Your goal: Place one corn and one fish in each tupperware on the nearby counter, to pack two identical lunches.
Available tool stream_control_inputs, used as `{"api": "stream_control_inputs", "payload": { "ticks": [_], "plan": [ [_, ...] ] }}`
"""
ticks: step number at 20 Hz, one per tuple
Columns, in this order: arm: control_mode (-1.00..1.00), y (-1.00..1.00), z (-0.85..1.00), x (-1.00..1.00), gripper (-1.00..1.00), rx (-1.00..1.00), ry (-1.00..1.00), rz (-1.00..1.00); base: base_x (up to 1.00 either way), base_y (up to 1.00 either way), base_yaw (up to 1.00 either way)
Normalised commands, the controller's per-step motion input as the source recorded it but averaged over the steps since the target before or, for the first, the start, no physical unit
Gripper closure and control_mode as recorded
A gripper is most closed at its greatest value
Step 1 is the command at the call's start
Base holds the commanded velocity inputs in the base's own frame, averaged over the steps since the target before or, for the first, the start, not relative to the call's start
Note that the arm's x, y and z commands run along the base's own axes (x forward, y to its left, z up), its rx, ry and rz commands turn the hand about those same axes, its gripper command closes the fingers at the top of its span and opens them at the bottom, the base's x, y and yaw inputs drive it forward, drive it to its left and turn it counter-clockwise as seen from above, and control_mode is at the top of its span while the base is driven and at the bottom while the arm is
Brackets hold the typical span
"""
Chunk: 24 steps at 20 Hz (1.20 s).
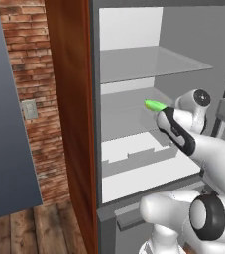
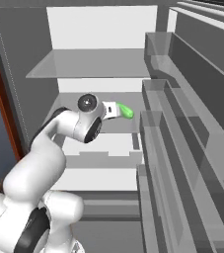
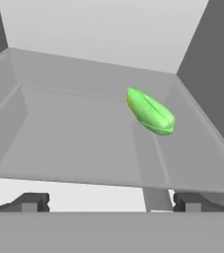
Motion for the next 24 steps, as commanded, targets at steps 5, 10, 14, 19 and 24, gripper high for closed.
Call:
{"api": "stream_control_inputs", "payload": {
  "ticks": [5, 10, 14, 19, 24],
  "plan": [
    [-1.00, -0.10, 0.00, 0.52, -1.00, 0.00, 0.00, 0.01, 0.00, 0.00, 0.00],
    [-1.00, -0.08, -0.03, 0.42, -1.00, 0.00, 0.00, 0.00, 0.00, 0.00, 0.00],
    [-1.00, -0.08, -0.19, 0.31, -1.00, 0.00, 0.00, 0.00, 0.00, 0.00, 0.00],
    [-1.00, -0.09, -0.23, 0.29, -1.00, 0.00, 0.00, 0.00, 0.00, 0.00, 0.00],
    [-1.00, -0.14, 0.00, 0.27, -1.00, 0.00, 0.00, 0.02, 0.00, 0.00, 0.00]
  ]
}}
